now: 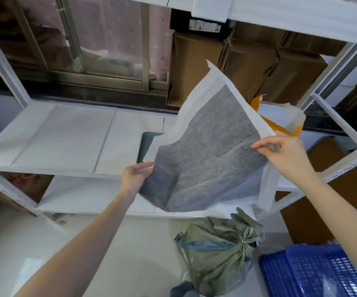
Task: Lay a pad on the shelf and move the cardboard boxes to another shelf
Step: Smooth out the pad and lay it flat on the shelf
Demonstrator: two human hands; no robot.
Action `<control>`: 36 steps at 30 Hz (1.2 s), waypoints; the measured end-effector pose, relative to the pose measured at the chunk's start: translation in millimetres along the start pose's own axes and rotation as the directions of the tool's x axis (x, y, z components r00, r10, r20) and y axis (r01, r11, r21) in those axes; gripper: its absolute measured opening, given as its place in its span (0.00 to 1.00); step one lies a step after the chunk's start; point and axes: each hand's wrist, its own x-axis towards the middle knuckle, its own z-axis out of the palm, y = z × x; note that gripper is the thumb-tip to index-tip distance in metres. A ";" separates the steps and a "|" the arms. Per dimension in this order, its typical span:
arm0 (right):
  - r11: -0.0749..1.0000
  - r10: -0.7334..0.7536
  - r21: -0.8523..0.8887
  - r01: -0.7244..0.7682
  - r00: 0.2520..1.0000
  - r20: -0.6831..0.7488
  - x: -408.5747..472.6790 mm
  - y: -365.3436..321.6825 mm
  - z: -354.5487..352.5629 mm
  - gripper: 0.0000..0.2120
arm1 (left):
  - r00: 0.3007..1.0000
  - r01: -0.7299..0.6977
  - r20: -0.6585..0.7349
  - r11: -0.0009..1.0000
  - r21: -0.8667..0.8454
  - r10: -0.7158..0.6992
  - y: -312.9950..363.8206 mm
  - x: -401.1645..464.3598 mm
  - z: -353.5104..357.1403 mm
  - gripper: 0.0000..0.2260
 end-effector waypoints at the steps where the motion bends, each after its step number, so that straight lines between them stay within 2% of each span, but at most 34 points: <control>1: 1.000 0.016 0.014 -0.015 1.000 -0.019 0.8 3.7 1.2 0.07 | 1.000 -0.030 -0.006 0.999 0.041 0.031 5.1 1.9 -4.4 0.08; 7: 0.982 0.129 0.142 -0.121 0.991 -0.044 7.1 21.7 2.4 0.08 | 0.967 -0.254 0.042 0.921 0.296 0.253 36.1 13.6 -30.9 0.12; 14: 0.950 0.214 0.251 -0.186 0.973 -0.088 10.4 31.4 8.1 0.13 | 0.952 -0.300 0.040 0.895 0.330 0.305 65.0 25.7 -65.2 0.06; 17: 0.943 0.242 0.258 -0.208 0.965 -0.105 11.3 33.6 8.5 0.12 | 0.932 -0.342 0.006 0.872 0.351 0.363 76.9 26.3 -75.2 0.10; 21: 0.950 0.231 0.245 -0.193 0.964 -0.135 11.0 31.0 8.3 0.10 | 0.890 -0.407 -0.001 0.795 0.451 0.456 91.6 25.9 -79.3 0.02; 24: 0.961 0.206 0.213 -0.175 0.969 -0.136 11.4 27.3 7.0 0.10 | 0.846 -0.459 0.006 0.724 0.515 0.533 99.8 29.0 -82.2 0.04; 30: 0.992 0.122 -0.014 -0.127 0.975 -0.187 17.3 35.1 9.9 0.09 | 0.792 -0.514 0.054 0.615 0.599 0.609 123.6 22.8 -77.1 0.12; 33: 0.998 0.042 0.064 -0.028 0.976 -0.212 18.5 31.5 8.3 0.07 | 0.820 -0.494 0.074 0.637 0.591 0.568 134.2 15.0 -73.0 0.13; 36: 0.976 0.062 0.216 -0.026 0.984 -0.165 20.2 22.1 4.0 0.09 | 0.855 -0.479 0.100 0.700 0.530 0.509 146.7 10.1 -68.8 0.08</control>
